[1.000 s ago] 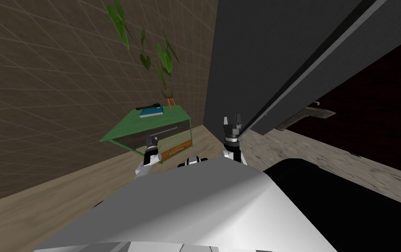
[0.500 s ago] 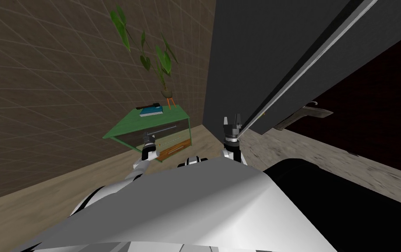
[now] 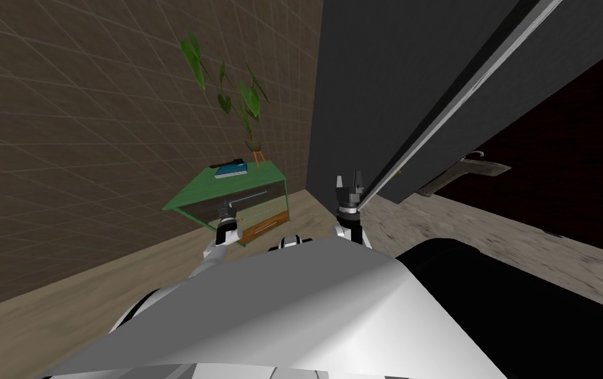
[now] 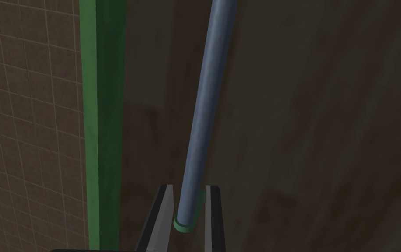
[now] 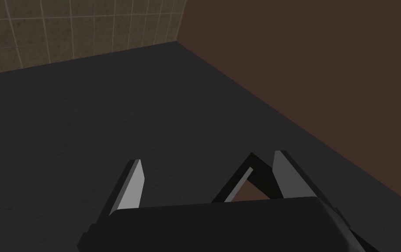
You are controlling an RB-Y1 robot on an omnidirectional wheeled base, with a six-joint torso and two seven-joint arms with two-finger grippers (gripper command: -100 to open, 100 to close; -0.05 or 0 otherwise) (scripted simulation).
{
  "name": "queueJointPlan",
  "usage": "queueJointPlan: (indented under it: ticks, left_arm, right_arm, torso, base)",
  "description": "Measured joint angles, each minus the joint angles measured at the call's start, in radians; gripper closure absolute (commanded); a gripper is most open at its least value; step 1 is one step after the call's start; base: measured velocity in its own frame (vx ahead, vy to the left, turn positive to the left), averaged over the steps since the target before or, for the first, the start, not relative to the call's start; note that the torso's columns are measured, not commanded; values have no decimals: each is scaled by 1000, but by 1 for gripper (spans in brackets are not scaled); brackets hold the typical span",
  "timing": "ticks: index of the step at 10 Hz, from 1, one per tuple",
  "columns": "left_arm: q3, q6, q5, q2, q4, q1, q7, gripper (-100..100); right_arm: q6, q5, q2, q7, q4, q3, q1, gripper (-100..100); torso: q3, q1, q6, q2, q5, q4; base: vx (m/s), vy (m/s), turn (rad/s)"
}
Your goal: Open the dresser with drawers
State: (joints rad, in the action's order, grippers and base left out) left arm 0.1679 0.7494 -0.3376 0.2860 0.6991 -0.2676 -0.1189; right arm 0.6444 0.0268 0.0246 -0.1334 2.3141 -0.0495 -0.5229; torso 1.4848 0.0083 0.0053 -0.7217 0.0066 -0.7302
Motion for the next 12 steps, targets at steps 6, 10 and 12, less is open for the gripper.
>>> queueJointPlan:
  ticks: [6, 10, 12]
  left_arm:
    - [-2, -27, 40, -77, 223, 155, 19, 100]
    - [-3, -39, 42, -79, 284, 202, 19, 100]
    - [-2, -49, 57, -113, 348, 246, 27, 100]
  right_arm:
    - [0, 0, 0, 0, 0, 0, 0, 0]
    - [0, 0, 0, 0, 0, 0, 0, 0]
    - [0, 0, 0, 0, 0, 0, 0, 0]
  torso:
    - [1, -3, 3, 1, 3, 4]
    - [-2, -2, 0, -3, 3, 4]
    - [0, -3, 2, 0, 3, 4]
  base:
    - [49, 41, 1]
    - [16, 5, 3]
    - [46, 37, -15]
